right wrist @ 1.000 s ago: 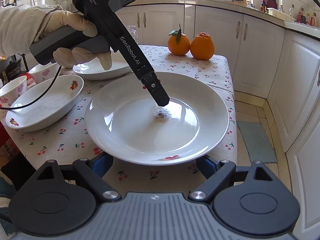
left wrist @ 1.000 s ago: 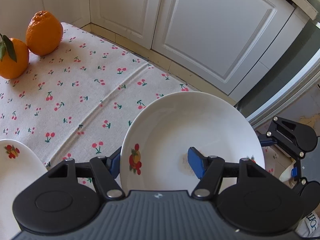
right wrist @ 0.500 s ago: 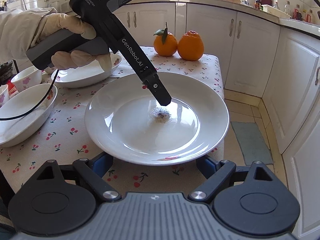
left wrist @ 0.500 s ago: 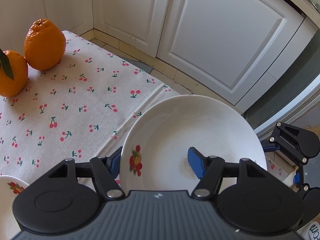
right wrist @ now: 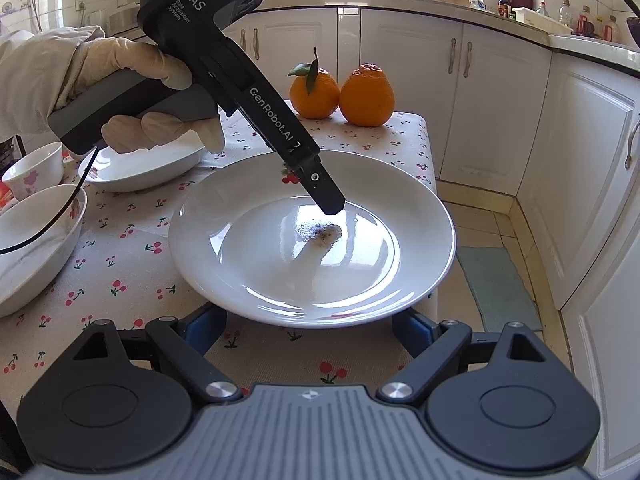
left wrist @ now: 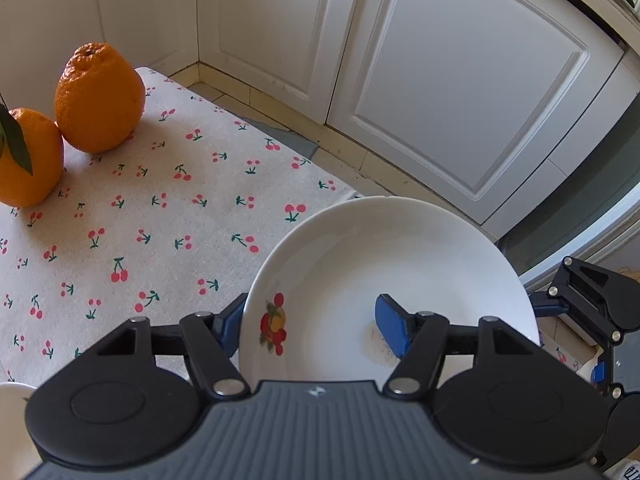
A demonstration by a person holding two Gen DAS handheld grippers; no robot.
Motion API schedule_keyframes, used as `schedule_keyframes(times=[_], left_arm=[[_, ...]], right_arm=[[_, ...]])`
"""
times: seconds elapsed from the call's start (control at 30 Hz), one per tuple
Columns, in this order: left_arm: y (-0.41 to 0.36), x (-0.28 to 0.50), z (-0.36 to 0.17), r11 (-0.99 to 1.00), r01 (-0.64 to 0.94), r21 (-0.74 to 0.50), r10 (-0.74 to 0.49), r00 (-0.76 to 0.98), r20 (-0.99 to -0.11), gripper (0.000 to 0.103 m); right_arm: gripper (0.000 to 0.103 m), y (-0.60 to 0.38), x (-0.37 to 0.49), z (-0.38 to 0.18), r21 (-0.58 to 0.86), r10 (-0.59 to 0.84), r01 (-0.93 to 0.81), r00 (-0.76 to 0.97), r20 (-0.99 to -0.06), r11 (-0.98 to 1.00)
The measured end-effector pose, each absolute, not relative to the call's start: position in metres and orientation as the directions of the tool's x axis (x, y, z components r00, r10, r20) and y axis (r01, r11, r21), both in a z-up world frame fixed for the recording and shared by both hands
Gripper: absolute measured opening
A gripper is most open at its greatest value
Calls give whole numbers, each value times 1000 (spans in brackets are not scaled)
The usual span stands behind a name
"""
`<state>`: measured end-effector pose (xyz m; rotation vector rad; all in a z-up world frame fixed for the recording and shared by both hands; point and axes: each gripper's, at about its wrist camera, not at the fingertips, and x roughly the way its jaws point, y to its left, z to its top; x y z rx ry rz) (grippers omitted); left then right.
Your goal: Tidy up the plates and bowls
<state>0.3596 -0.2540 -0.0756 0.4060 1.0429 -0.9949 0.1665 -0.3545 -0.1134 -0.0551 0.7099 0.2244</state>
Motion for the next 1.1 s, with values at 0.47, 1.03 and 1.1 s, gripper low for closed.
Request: schedule_keyframes(times=[0.47,1.03,1.1], left_arm=[[-255,356,-75,530,838,-131,-481,170,-860,73],[-193,295,-16,596,801,-61,-492,304,-816,82],[-183,283,-9,602,797,-52,-494,320,-808,82]], right_arm=[[93,-353,165,-113,32,180,-210,741,-647,977],[103,-327,108,-78,63,209,-212,787,-580,975],[103,-320,101,-75,64,216,-219,792,-571,974]])
